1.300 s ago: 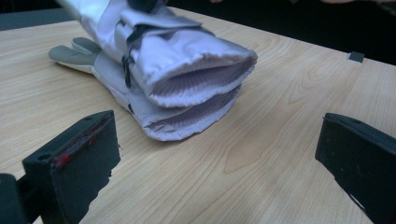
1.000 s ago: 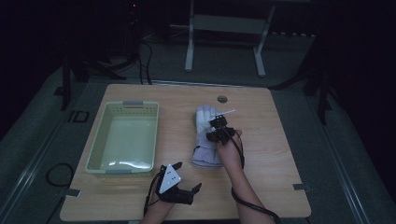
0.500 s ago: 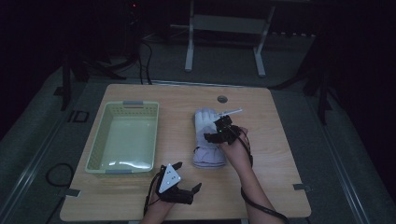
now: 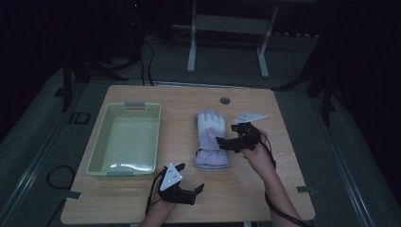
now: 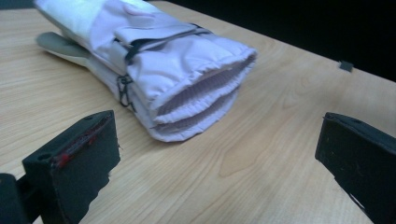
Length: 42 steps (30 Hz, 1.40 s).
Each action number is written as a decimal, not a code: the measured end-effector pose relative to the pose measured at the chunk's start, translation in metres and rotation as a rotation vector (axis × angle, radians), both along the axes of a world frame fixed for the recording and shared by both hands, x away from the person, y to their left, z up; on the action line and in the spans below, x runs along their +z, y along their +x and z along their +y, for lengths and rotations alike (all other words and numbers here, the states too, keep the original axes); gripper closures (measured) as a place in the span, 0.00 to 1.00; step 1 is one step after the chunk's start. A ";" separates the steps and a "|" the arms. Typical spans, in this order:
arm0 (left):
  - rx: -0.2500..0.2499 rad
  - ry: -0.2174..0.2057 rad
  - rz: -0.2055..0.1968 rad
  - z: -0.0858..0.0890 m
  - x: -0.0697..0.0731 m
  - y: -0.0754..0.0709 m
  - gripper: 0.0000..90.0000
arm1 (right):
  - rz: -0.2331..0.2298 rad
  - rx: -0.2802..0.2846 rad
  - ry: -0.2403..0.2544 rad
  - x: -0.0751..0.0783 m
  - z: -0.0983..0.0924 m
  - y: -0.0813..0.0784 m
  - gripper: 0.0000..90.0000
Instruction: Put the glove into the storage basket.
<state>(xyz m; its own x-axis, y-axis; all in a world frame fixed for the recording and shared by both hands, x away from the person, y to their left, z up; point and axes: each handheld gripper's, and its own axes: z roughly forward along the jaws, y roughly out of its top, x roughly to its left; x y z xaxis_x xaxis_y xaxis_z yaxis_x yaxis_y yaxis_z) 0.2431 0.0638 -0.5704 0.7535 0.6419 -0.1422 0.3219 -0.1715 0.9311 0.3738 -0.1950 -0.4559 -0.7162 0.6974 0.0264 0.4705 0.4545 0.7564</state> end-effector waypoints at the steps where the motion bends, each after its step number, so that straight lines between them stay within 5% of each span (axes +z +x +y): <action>1: -0.027 0.019 -0.010 -0.001 0.003 0.001 0.00 | -0.013 -0.004 -0.015 -0.001 -0.004 0.000 0.19; 6: -0.033 0.036 -0.054 -0.008 0.014 0.003 0.00 | -0.010 0.013 -0.059 -0.004 -0.016 -0.001 0.20; 8: -0.005 0.072 -0.003 -0.014 0.023 0.010 0.00 | 0.018 0.021 -0.058 -0.009 -0.021 -0.001 0.18; 11: -0.003 0.080 0.041 -0.016 0.029 0.017 0.00 | -0.002 0.017 -0.065 -0.011 -0.023 -0.001 0.18; 12: -0.018 0.076 0.091 -0.017 0.035 0.026 0.00 | -0.004 0.011 -0.042 -0.013 -0.027 0.000 0.17; 16: -0.049 0.071 0.114 -0.018 0.049 0.038 0.00 | -0.005 -0.028 -0.004 -0.015 -0.033 0.003 0.15; 23: -0.001 0.108 0.073 -0.023 0.067 0.067 0.00 | -0.006 -0.040 0.009 -0.018 -0.033 0.008 0.16; 25: 0.043 0.168 0.057 -0.028 0.071 0.086 0.00 | -0.035 -0.027 -0.021 -0.020 -0.029 0.009 0.26; 27: 0.056 0.177 0.024 -0.029 0.073 0.094 0.03 | -0.065 -0.029 -0.049 -0.022 -0.025 0.010 0.33; 29: 0.066 0.172 0.034 -0.030 0.075 0.105 0.16 | -0.061 -0.021 -0.027 -0.023 -0.023 0.014 0.39; 33: 0.091 0.185 0.070 -0.037 0.073 0.122 0.20 | -0.070 -0.028 -0.005 -0.025 -0.016 0.022 0.47; 37: 0.121 0.223 0.121 -0.042 0.063 0.129 0.28 | -0.058 -0.033 -0.019 -0.035 -0.010 0.024 0.47; 42: 0.164 0.213 0.193 -0.041 0.048 0.136 0.29 | -0.038 -0.035 -0.051 -0.046 -0.007 0.025 0.45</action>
<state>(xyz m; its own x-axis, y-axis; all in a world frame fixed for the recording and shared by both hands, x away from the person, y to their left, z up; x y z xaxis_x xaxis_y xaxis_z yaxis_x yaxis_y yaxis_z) 0.3792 0.0231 -0.5222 0.6096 0.7832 -0.1221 0.5286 -0.2869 0.7989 0.3987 -0.2025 -0.5024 -0.6909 0.7220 -0.0365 0.4580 0.4762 0.7506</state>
